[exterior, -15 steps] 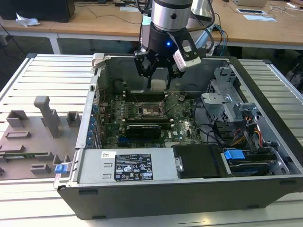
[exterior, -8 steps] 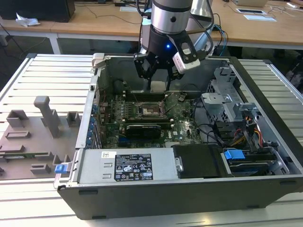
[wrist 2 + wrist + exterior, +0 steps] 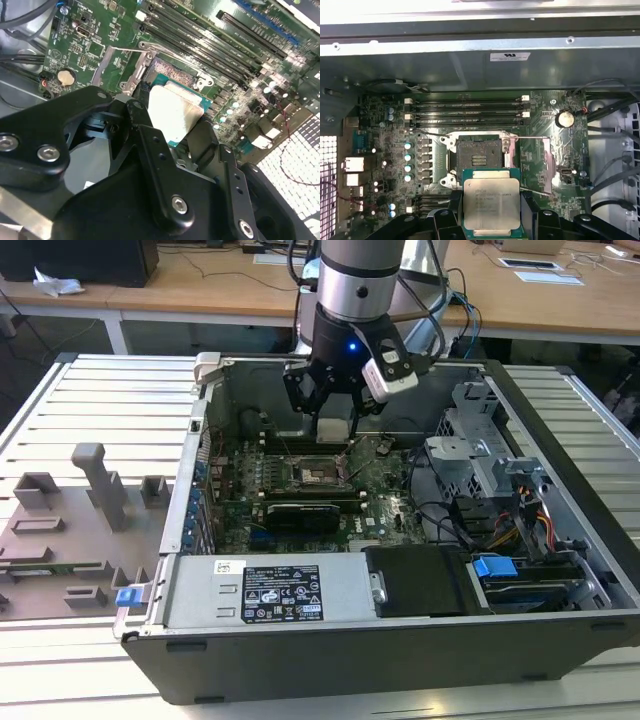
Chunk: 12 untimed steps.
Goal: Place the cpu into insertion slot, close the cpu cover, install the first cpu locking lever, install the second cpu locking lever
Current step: 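Place the cpu into insertion slot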
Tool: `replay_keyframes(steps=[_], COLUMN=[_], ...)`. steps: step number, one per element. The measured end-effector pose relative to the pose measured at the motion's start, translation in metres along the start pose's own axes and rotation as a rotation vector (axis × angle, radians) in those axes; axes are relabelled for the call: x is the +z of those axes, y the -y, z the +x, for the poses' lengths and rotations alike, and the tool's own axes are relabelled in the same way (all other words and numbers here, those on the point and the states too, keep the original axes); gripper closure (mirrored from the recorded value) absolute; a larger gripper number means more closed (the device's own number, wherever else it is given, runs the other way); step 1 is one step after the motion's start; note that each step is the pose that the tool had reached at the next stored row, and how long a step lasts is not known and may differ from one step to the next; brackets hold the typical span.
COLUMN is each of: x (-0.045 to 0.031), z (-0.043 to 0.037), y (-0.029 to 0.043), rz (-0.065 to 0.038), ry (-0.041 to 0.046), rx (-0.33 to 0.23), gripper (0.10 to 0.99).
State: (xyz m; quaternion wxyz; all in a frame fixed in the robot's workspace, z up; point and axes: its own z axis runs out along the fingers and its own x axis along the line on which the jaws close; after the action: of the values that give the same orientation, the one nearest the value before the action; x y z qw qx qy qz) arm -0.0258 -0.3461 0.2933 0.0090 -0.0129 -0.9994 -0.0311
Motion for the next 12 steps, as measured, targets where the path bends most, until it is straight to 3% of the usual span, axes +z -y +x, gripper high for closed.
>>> replay_keyframes(steps=[8, 12], x=[0.0200, 0.0227], z=[0.0047, 0.0047], y=[-0.0029, -0.0029], rz=[0.000, 0.000], ry=[0.0002, 0.0001], rx=[0.000, 0.000], gripper=[0.541, 0.541])
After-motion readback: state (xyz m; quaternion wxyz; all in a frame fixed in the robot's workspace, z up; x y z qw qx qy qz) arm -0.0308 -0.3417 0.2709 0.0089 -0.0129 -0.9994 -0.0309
